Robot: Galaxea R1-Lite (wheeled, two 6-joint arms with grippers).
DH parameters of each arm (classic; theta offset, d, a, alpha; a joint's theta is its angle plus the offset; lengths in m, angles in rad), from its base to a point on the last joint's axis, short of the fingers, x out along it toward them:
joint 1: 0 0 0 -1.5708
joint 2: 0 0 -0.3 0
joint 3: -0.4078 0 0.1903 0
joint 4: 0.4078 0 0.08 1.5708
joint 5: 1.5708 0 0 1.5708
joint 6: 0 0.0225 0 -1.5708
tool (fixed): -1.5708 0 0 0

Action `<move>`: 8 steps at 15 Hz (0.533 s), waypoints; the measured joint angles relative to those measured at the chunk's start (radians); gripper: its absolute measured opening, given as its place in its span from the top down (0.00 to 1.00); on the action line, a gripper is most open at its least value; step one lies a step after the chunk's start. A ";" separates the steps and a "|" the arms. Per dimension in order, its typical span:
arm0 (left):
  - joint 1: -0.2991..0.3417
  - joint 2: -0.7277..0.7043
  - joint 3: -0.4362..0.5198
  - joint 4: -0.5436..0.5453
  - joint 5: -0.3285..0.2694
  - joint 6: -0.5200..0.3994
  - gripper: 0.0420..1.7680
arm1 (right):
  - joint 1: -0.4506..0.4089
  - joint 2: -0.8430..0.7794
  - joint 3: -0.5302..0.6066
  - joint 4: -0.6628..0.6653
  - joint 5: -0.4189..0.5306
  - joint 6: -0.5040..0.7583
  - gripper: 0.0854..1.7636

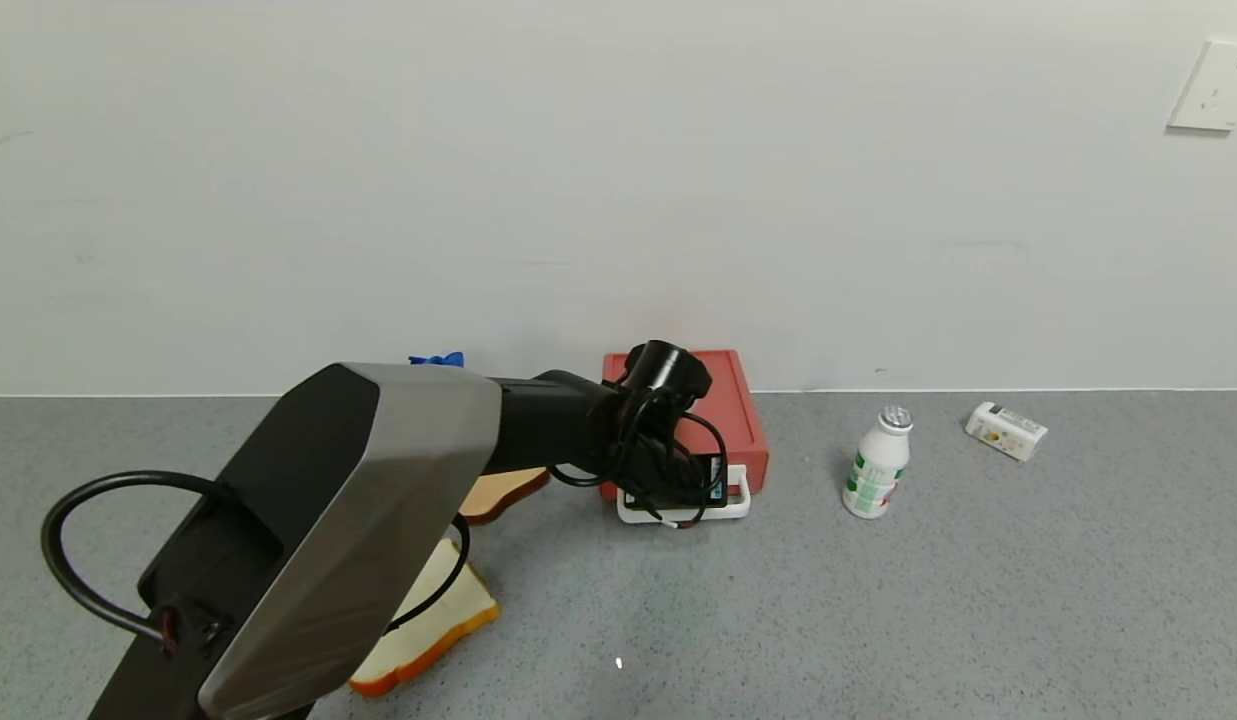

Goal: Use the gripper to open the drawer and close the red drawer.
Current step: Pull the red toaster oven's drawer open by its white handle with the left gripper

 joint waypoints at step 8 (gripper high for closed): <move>-0.030 -0.024 0.026 0.106 0.007 -0.089 0.96 | 0.000 0.000 0.000 0.000 0.000 0.000 0.04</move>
